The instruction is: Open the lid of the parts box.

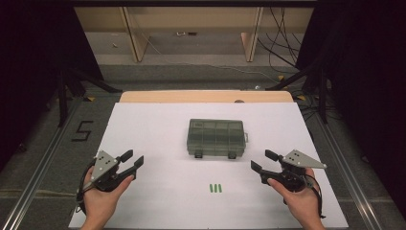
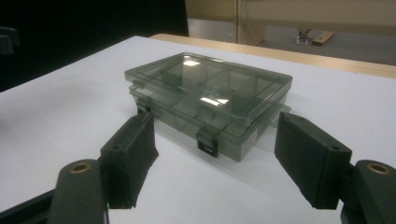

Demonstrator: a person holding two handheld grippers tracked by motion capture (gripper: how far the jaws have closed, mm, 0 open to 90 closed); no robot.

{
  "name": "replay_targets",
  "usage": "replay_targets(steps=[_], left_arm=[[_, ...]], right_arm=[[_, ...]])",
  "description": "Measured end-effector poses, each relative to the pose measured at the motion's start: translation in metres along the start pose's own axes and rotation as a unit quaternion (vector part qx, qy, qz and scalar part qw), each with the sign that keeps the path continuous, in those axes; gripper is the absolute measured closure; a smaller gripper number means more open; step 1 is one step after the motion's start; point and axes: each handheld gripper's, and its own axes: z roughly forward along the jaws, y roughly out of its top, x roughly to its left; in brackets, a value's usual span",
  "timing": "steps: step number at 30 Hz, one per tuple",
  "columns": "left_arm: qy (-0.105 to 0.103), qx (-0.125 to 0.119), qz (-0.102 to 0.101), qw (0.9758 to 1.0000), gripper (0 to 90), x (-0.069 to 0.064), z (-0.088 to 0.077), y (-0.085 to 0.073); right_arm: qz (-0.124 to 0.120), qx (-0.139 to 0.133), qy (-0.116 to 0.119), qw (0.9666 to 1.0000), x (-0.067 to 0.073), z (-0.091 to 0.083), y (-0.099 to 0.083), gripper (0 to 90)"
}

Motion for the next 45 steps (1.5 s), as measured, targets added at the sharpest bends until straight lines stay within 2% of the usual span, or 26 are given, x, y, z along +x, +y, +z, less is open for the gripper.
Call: replay_targets(steps=[4,8,11,14,15,16,17,18,19,20,21,22,25,26,27,28,30,31,36,37,38,39,41,42,44,45], left_arm=[[-0.001,0.004,0.010,0.9999,41.5,-0.003,0.005,0.000],[-0.020,0.006,0.009,0.9997,39.7,-0.004,0.014,0.001],[-0.027,0.009,0.024,0.9993,44.9,-0.004,0.023,0.007],[-0.034,0.013,0.030,0.9989,55.5,-0.008,0.030,0.011],[-0.048,0.022,0.032,0.9981,60.2,-0.013,0.040,0.016],[-0.048,0.022,0.032,0.9981,65.1,-0.013,0.040,0.016],[-0.053,0.034,0.046,0.9969,69.2,-0.019,0.051,0.020],[-0.057,0.038,0.054,0.9962,73.2,-0.020,0.056,0.022],[-0.057,0.038,0.054,0.9962,76.9,-0.020,0.056,0.022],[-0.063,0.045,0.055,0.9955,76.9,-0.021,0.062,0.023],[-0.068,0.057,0.059,0.9944,83.2,-0.022,0.073,0.025],[-0.066,0.061,0.049,0.9947,85.1,-0.023,0.078,0.025],[-0.069,0.076,0.052,0.9933,89.8,-0.023,0.093,0.024],[-0.069,0.076,0.052,0.9933,89.9,-0.023,0.093,0.024],[-0.070,0.089,0.055,0.9921,90.0,-0.024,0.103,0.022],[-0.073,0.098,0.059,0.9908,90.0,-0.024,0.109,0.021],[-0.072,0.104,0.057,0.9903,90.0,-0.025,0.113,0.019],[-0.070,0.120,0.074,0.9876,90.0,-0.026,0.122,0.018],[-0.073,0.134,0.084,0.9847,90.0,-0.030,0.137,0.016],[-0.076,0.143,0.096,0.9821,90.0,-0.031,0.144,0.015],[-0.079,0.139,0.086,0.9833,90.0,-0.033,0.148,0.013],[-0.077,0.142,0.094,0.9823,90.0,-0.034,0.151,0.012],[-0.078,0.142,0.091,0.9827,90.0,-0.036,0.156,0.010],[-0.079,0.148,0.097,0.9811,89.9,-0.036,0.158,0.011],[-0.079,0.150,0.100,0.9804,90.0,-0.038,0.161,0.010],[-0.073,0.144,0.107,0.9811,90.0,-0.039,0.162,0.010]], right_arm=[[-0.003,-0.010,0.001,0.9999,-0.004,0.002,-0.002,29.6],[-0.004,-0.005,-0.004,1.0000,-0.007,0.001,-0.001,29.6],[-0.008,-0.010,-0.007,0.9999,-0.008,0.002,0.000,32.4],[-0.011,-0.007,-0.011,0.9999,-0.009,0.002,0.002,36.5],[-0.017,-0.004,-0.015,0.9997,-0.010,0.004,0.005,44.1],[-0.017,-0.004,-0.015,0.9997,-0.010,0.004,0.005,44.1],[-0.028,0.012,-0.020,0.9993,-0.012,0.006,0.009,52.6],[-0.033,0.032,-0.027,0.9986,-0.014,0.006,0.012,56.1],[-0.033,0.023,-0.027,0.9988,-0.015,0.011,0.011,62.0],[-0.033,0.023,-0.027,0.9988,-0.015,0.011,0.011,62.0],[-0.032,0.043,-0.028,0.9982,-0.016,0.016,0.012,70.4],[-0.039,0.048,-0.031,0.9977,-0.017,0.020,0.012,74.0],[-0.046,0.069,-0.035,0.9960,-0.022,0.031,0.013,83.9],[-0.046,0.069,-0.035,0.9960,-0.022,0.031,0.013,83.9],[-0.042,0.088,-0.032,0.9948,-0.026,0.038,0.014,88.3],[-0.044,0.091,-0.037,0.9942,-0.029,0.042,0.013,89.8],[-0.040,0.095,-0.035,0.9941,-0.033,0.052,0.011,90.0],[-0.035,0.101,-0.031,0.9938,-0.035,0.056,0.010,90.0],[-0.034,0.115,-0.029,0.9924,-0.040,0.070,0.008,90.0],[-0.036,0.121,-0.028,0.9916,-0.042,0.075,0.007,90.0],[-0.031,0.126,-0.028,0.9912,-0.042,0.077,0.007,90.0],[-0.031,0.126,-0.028,0.9912,-0.042,0.079,0.006,90.0],[-0.032,0.130,-0.026,0.9906,-0.044,0.082,0.005,90.0],[-0.029,0.130,-0.026,0.9908,-0.044,0.083,0.005,90.0],[-0.033,0.132,-0.025,0.9904,-0.044,0.085,0.004,90.0],[-0.029,0.135,-0.024,0.9902,-0.043,0.085,0.004,90.0]])
